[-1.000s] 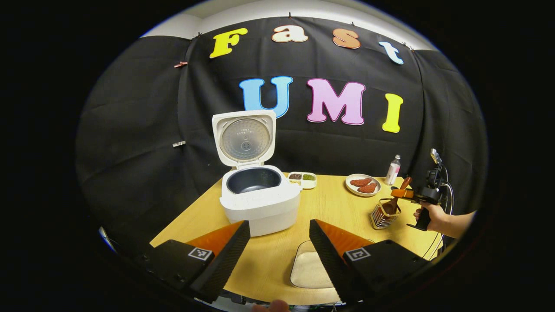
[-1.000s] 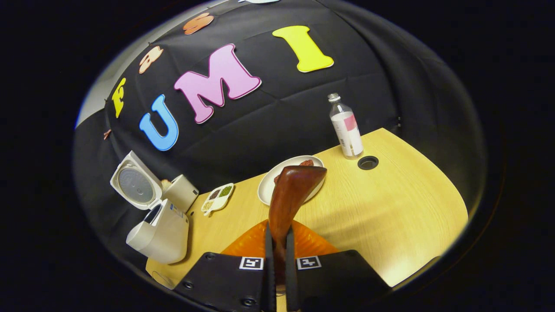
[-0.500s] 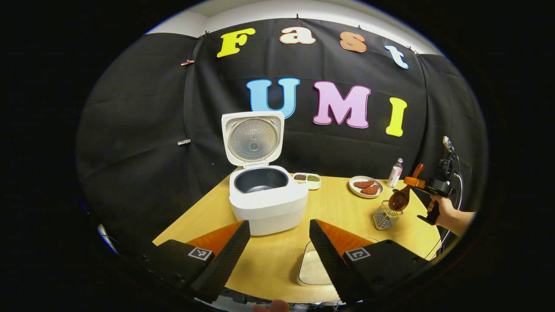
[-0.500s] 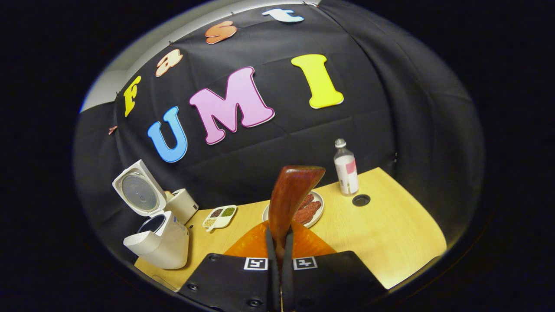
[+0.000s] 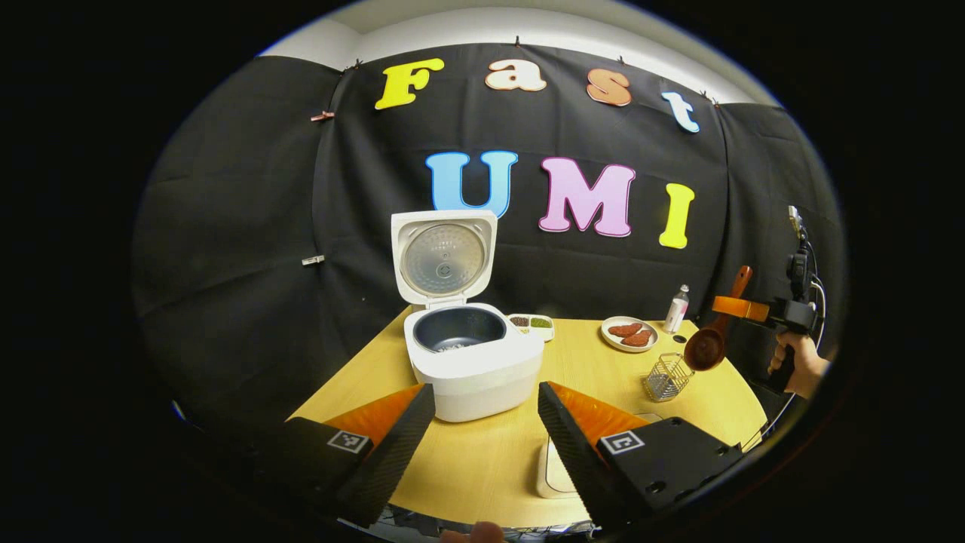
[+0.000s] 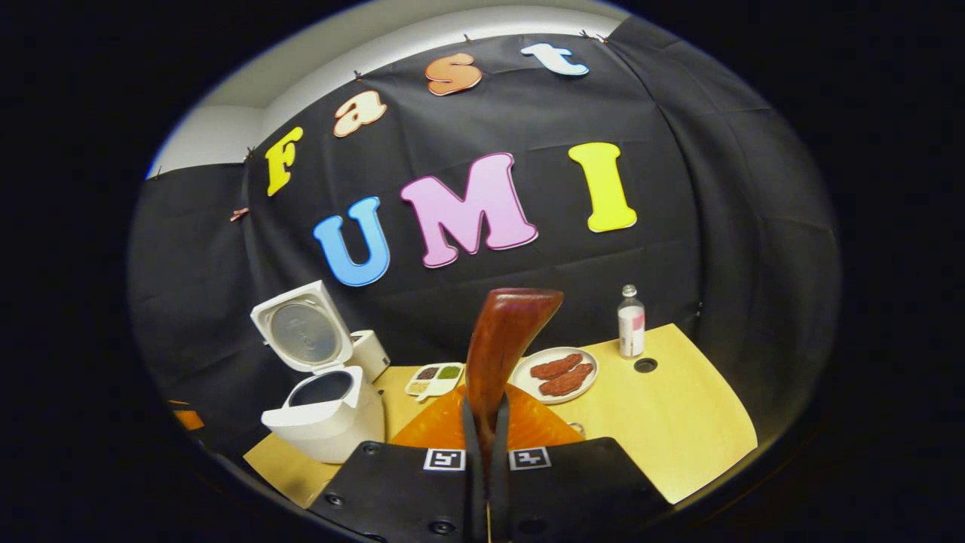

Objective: Close the left gripper, press the button to open the rice cooker; take a wooden spoon from the chopstick holder with the right hand, scoop a spoonful of rice and pour it into the rice cooker, then put the wooden spoon back into the chopstick holder.

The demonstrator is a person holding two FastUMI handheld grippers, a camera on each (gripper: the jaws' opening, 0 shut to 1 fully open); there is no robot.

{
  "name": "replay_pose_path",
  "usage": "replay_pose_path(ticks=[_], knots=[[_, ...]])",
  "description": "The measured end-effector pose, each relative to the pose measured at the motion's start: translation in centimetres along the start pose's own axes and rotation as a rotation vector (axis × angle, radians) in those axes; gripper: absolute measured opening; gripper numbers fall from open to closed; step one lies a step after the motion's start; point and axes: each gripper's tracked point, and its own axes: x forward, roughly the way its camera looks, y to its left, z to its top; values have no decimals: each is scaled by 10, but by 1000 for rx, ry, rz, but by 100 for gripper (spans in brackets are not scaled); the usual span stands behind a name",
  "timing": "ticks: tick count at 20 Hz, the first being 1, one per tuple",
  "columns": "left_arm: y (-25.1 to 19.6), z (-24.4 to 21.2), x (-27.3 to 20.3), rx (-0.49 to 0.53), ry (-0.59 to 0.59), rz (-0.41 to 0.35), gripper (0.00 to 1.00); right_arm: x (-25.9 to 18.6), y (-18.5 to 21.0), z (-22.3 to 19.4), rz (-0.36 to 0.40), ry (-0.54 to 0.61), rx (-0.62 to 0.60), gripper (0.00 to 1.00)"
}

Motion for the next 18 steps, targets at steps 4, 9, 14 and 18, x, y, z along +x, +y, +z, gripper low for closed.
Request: replay_pose_path(ticks=[4,9,14,18], knots=[[7,0,-5,17,-10,-57,95,-26,65,-50,37,60,-17,6],[16,-2,-9,14,-12,-115,95,-38,97,-129,9,178,-165,6],[35,-3,-11,25,-17,-138,95,-31,82,-186,-109,269,-287,6],[47,-3,-14,8,-19,-142,95,-24,76,-215,-177,316,-318,7]])
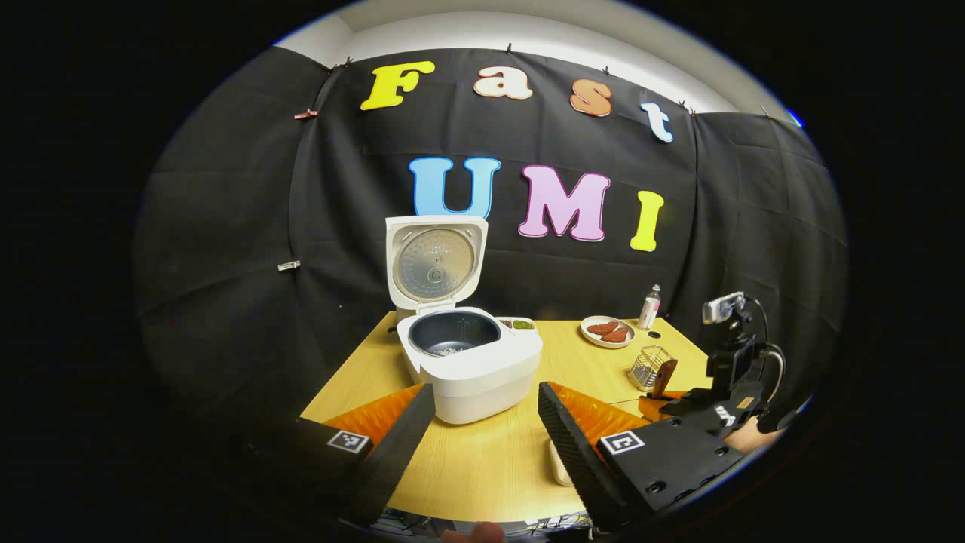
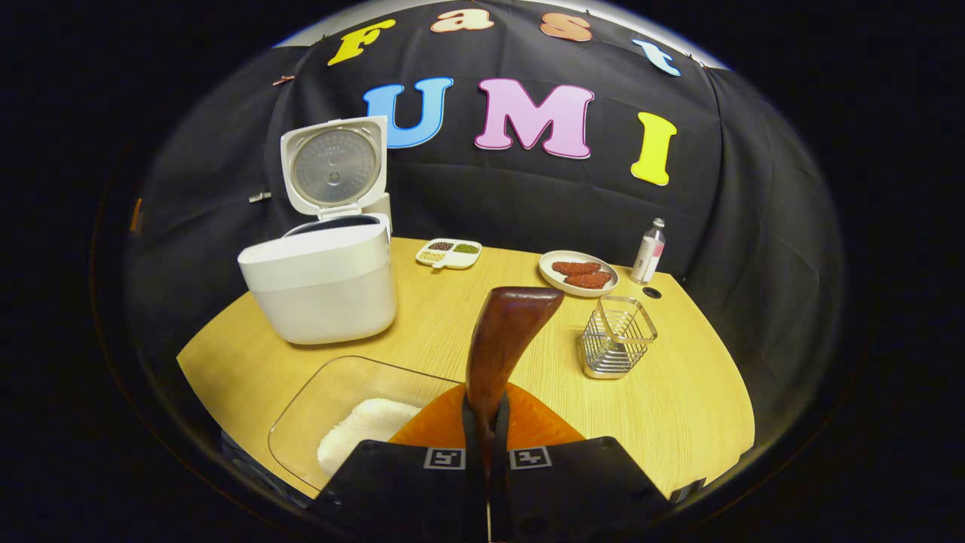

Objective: Close the left gripper, press the button to open the rice cooker; take a wooden spoon from the chopstick holder with the right hand, scoop a spoonful of rice and pour it into the rice cooker, then put the wooden spoon back into the chopstick holder.

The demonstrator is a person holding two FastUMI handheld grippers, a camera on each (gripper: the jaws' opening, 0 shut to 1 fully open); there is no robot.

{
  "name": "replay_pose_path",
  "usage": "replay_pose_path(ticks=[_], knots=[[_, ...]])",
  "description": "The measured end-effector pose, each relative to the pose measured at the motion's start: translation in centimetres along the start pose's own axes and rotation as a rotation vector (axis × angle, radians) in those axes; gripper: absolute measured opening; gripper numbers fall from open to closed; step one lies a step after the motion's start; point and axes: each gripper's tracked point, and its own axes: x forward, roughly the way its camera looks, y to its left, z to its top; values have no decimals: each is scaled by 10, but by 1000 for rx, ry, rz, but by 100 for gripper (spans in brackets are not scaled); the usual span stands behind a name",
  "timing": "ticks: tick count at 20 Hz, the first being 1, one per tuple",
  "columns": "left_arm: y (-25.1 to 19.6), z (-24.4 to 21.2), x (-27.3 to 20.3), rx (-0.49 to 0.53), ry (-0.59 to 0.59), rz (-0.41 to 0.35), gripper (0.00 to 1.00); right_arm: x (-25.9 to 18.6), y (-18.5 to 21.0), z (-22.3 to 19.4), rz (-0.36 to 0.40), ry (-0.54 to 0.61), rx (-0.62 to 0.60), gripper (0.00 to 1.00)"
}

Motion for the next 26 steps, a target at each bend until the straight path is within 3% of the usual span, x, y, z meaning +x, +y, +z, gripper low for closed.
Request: replay_pose_path(ticks=[3,10,17,26], knots=[[8,-1,-2,1,0,5,95,9,14,-3,13,21,59,6],[18,-1,-5,-11,-3,16,95,14,41,-15,81,91,405,6],[22,0,-7,-18,-7,18,95,9,15,-15,104,72,757,6],[21,2,-3,-35,-9,25,95,-15,-26,53,92,-78,1007,6]])
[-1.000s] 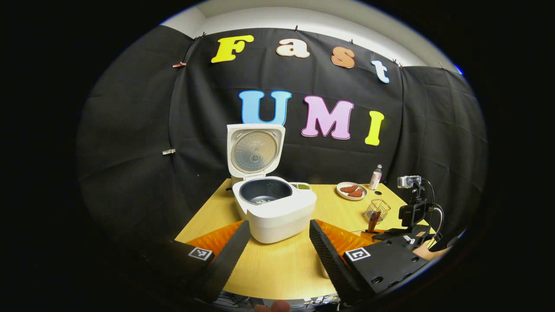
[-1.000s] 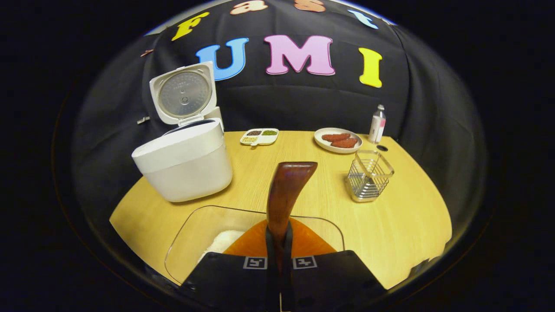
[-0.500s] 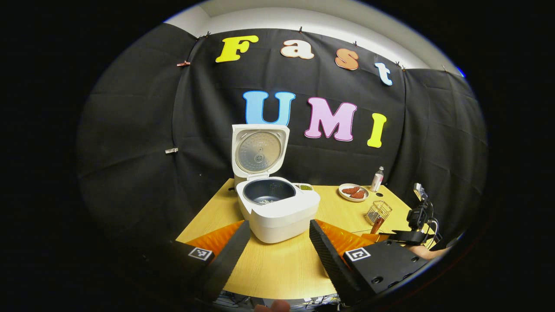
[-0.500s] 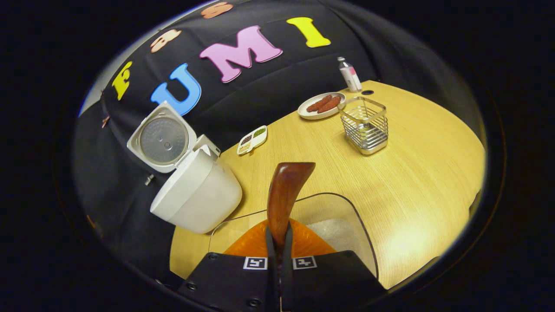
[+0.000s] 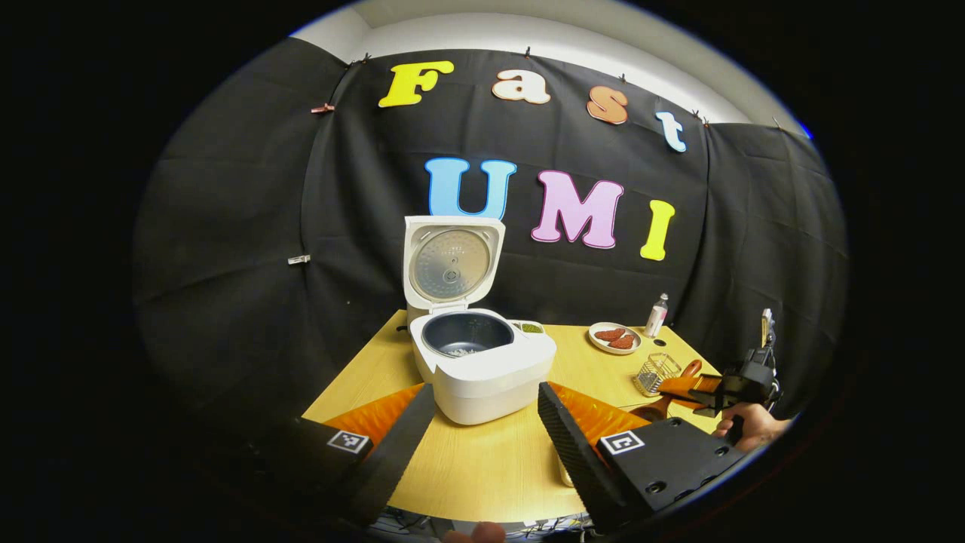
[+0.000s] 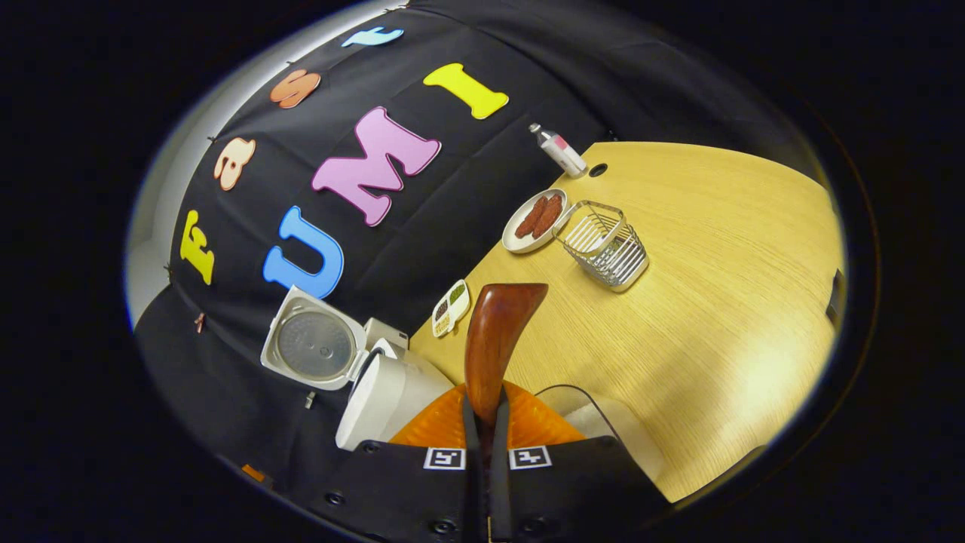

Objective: Close the left gripper, press the button to open the rice cooker; take a wooden spoon from the chopstick holder with the right hand, scoop a spoonful of rice and pour it into the rice cooker, then put the wooden spoon back into the chopstick holder.

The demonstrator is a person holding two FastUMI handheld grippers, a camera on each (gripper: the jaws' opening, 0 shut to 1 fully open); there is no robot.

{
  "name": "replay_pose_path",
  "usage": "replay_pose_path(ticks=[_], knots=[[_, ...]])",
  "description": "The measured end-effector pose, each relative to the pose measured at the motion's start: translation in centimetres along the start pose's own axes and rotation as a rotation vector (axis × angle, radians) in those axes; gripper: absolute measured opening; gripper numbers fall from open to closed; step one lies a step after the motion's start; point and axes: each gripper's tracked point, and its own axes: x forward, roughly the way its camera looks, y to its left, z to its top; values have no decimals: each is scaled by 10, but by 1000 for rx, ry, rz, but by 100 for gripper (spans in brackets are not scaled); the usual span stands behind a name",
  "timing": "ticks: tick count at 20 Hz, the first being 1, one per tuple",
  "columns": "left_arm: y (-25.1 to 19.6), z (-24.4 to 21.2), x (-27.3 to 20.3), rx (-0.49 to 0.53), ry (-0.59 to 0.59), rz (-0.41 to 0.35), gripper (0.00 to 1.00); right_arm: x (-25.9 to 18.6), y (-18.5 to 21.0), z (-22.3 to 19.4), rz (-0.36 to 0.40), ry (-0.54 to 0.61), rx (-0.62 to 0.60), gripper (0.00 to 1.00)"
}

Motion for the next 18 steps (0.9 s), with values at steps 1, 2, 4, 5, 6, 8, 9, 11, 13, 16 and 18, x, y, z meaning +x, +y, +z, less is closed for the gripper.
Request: replay_pose_path(ticks=[1,2,4,5,6,8,9,11,13,16,18], knots=[[1,0,1,3,1,2,95,-1,10,7,14,-10,24,6],[3,0,1,5,1,5,95,-2,21,14,32,-20,51,6],[3,0,2,-1,0,6,95,-4,46,29,70,-38,108,6],[3,0,2,-5,0,6,95,-3,59,35,87,-49,129,6],[4,-1,2,-8,2,4,97,-1,72,41,101,-59,145,6],[5,-3,3,-14,5,2,95,8,104,54,130,-79,171,6],[5,-4,3,-15,8,2,95,13,120,58,141,-85,174,6],[9,-5,4,-13,10,11,95,28,151,59,161,-92,159,6],[15,-5,6,-7,8,24,95,46,190,64,193,-104,148,6],[22,-1,6,-3,-2,36,95,70,239,58,236,-89,115,6],[29,-2,8,-7,-5,42,97,85,272,56,252,-85,88,6]])
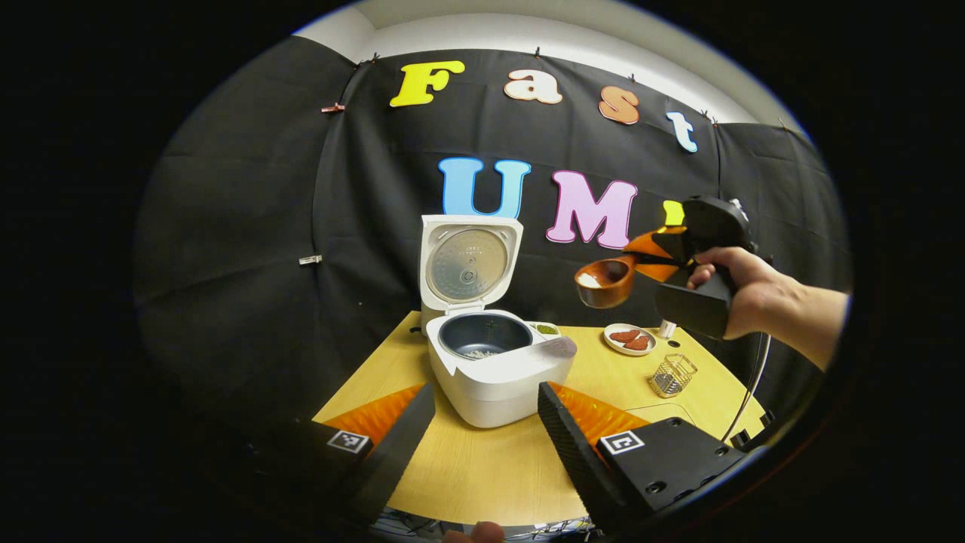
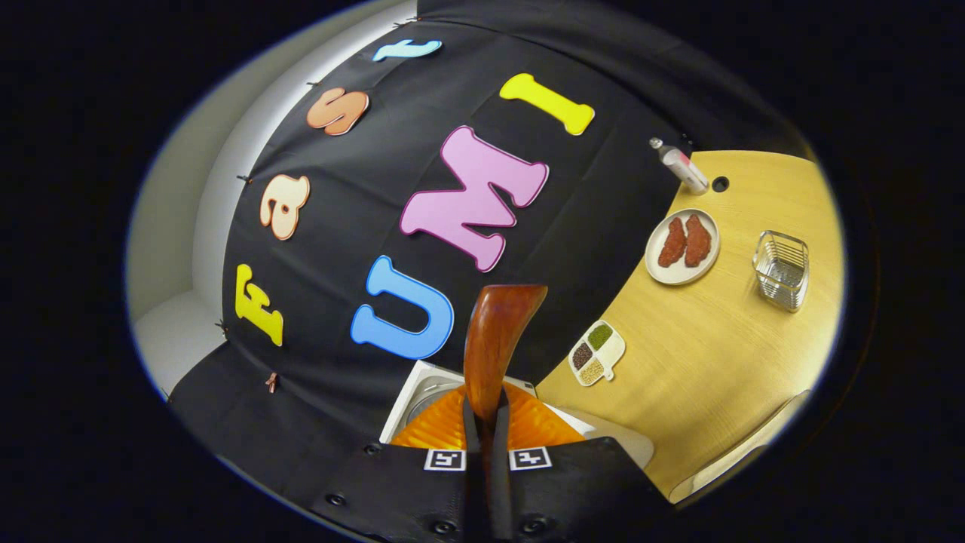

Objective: Close the left gripper, press the button to open the rice cooker; take a wooden spoon from the chopstick holder with the right hand, scoop a spoonful of rice and pour it into the rice cooker, then put the wooden spoon back into the chopstick holder.

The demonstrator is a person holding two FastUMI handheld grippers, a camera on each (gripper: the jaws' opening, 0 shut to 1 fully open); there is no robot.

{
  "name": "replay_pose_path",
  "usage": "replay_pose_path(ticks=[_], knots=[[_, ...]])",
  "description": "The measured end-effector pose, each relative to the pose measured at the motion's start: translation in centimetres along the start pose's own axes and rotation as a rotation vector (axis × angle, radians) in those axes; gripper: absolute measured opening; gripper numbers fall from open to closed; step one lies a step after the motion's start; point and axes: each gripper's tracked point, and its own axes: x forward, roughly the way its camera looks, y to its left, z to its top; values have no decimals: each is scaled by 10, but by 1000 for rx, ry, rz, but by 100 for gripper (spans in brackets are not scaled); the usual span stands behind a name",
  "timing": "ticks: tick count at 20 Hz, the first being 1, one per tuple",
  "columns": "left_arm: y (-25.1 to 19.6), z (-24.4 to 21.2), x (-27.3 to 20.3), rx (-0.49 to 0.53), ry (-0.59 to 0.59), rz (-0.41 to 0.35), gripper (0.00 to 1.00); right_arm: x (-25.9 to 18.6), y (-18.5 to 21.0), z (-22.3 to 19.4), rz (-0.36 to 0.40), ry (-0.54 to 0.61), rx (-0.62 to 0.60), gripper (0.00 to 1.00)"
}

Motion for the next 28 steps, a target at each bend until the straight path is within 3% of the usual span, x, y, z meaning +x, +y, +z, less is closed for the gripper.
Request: replay_pose_path(ticks=[8,16,22,28], knots=[[21,-12,3,-6,8,6,95,84,24,-63,-28,45,-118,6],[46,-29,8,-58,44,34,95,136,26,-120,-3,84,-481,6],[60,-42,11,-43,59,59,95,154,12,-154,12,137,-728,6],[66,-47,15,-58,67,63,95,153,19,-191,88,185,-1016,6]])
